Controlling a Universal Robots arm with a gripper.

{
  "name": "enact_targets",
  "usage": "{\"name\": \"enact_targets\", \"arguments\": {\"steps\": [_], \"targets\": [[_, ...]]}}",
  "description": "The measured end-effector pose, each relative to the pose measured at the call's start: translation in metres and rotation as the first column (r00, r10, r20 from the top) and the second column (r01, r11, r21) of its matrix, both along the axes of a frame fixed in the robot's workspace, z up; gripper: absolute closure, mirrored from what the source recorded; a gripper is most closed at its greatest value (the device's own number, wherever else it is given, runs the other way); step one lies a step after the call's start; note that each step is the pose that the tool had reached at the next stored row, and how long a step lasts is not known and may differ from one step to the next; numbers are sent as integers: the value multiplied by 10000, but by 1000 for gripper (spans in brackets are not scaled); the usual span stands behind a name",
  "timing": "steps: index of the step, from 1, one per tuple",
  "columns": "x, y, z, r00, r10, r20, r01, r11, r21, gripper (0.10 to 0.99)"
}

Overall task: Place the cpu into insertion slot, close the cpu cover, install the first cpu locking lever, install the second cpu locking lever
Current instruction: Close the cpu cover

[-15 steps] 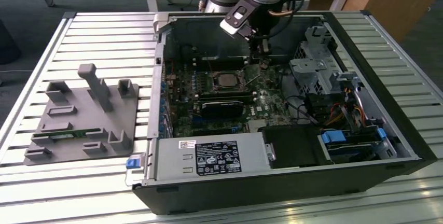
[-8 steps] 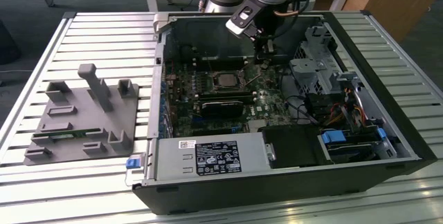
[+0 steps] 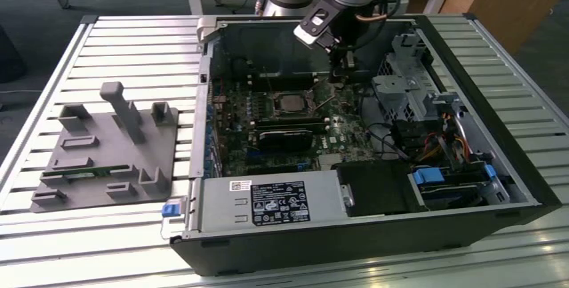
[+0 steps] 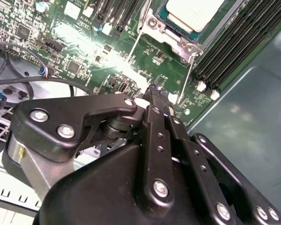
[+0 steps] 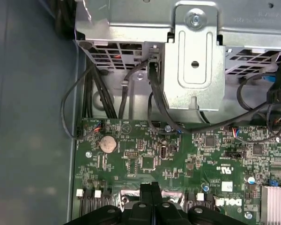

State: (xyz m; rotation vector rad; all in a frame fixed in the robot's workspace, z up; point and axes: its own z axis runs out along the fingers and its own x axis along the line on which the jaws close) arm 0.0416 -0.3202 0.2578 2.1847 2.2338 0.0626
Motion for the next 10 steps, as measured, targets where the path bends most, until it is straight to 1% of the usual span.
{"name": "enact_targets", "arguments": {"steps": [10], "targets": [[95, 13, -11, 10000, 0, 1, 0, 10000, 2, 980]]}}
